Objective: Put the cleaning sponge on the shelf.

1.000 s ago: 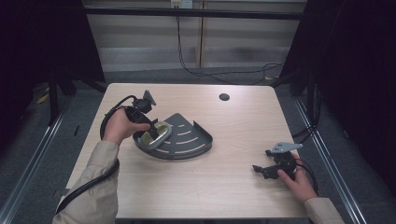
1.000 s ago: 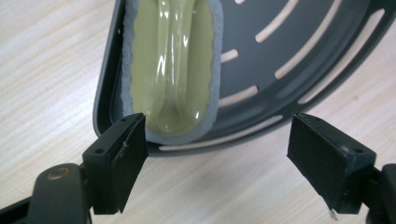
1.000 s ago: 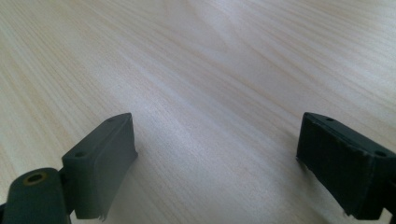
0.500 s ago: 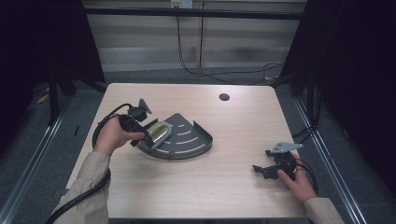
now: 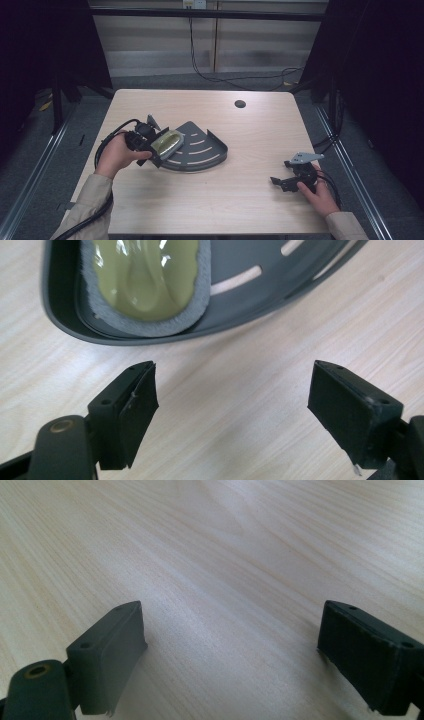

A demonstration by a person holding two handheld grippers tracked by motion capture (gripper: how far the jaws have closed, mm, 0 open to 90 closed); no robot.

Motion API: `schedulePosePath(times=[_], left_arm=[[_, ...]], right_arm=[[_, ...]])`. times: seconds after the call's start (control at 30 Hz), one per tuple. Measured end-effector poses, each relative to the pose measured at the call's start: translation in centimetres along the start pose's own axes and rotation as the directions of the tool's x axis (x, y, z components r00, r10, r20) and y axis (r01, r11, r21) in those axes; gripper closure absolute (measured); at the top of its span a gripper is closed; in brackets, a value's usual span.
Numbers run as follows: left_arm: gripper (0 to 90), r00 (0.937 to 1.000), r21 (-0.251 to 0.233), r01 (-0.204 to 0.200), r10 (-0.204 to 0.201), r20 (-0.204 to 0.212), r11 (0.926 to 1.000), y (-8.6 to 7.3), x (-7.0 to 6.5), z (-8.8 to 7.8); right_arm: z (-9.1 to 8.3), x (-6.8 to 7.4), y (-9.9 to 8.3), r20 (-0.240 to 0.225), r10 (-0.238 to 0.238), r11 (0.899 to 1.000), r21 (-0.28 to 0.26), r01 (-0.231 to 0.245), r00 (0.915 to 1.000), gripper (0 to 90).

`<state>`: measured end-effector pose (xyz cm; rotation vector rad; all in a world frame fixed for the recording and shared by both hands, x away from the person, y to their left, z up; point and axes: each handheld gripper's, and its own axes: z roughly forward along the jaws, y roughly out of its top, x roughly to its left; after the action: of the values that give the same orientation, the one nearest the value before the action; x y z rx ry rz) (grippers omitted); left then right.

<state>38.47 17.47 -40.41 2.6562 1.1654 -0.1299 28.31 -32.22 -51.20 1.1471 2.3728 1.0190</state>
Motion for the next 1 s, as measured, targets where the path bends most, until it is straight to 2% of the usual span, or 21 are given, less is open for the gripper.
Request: schedulePosePath(times=[0.43,0.67,1.0], left_arm=[[19.3,0.9998,-0.011,0.007,-0.007,0.017,0.9999,-2.0,0.0,2.2],[19.3,0.9998,-0.036,0.016,-0.016,0.012,0.9992,-3.3,0.5,3.0],[19.4,0.9996,-0.046,0.027,-0.026,0.014,0.9986,-4.7,1.1,4.4]], right_arm=[[0.0,0.0,0.0,-0.001,0.001,1.000,-0.002,-0.001,1.0000,10.9],[0.0,0.0,0.0,0.001,0.002,1.000,-0.001,-0.002,1.0000,10.9],[0.0,0.0,0.0,0.000,0.002,1.000,-0.001,-0.002,1.0000,10.9]])
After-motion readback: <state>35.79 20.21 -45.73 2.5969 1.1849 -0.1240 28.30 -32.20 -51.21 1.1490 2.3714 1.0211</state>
